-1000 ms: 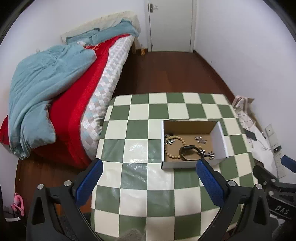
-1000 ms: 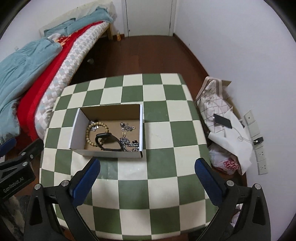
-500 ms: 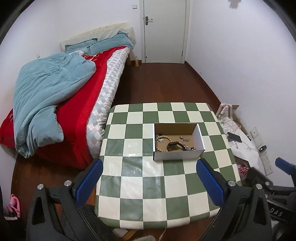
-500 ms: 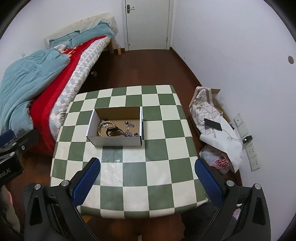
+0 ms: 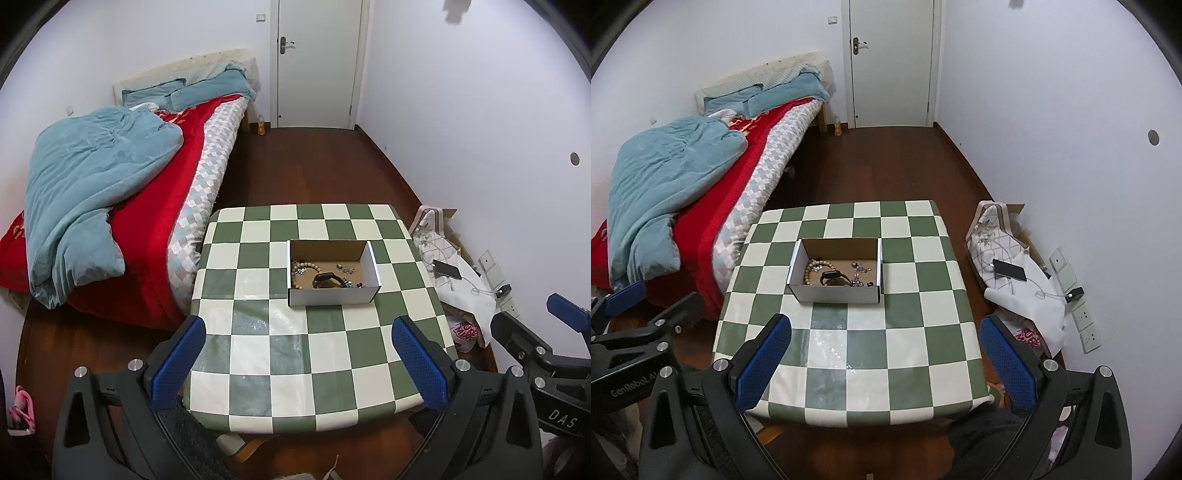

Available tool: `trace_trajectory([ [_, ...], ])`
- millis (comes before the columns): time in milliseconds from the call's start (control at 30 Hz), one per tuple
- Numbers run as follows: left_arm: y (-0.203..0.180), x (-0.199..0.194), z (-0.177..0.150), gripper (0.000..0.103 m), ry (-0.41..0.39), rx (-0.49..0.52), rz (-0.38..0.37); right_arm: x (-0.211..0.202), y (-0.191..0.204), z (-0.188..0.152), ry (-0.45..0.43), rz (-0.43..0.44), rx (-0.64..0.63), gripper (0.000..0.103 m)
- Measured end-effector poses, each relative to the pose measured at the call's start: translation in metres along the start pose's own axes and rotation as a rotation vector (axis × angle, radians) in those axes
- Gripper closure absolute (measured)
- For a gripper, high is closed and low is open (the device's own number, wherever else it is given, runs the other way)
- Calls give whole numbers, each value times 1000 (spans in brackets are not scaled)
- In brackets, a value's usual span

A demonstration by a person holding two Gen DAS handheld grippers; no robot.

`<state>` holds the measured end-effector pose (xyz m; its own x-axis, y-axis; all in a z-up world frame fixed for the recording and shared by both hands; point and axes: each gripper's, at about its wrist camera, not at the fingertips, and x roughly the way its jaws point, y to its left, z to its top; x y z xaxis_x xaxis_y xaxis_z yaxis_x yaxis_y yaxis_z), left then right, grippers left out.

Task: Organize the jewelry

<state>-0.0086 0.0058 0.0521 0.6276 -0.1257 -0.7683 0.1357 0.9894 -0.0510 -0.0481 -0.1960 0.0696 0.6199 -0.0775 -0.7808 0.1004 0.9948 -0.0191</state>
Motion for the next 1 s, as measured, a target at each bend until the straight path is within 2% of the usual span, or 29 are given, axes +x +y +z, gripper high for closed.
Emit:
trace_trajectory([
  [200,-1,-6,6,0,-14,-3,10,-13,-3,-3,-6,6,10,0],
  [400,-2,10,26,0,-3,-9,35,-11,-10,6,-2,-4,23,0],
  [733,-6,60,68,0,34,2,79,43,-11,55,30,-27,10,0],
  [1000,-5,97,85,0,79,-2,84,92,-8,89,58,-42,-4,0],
])
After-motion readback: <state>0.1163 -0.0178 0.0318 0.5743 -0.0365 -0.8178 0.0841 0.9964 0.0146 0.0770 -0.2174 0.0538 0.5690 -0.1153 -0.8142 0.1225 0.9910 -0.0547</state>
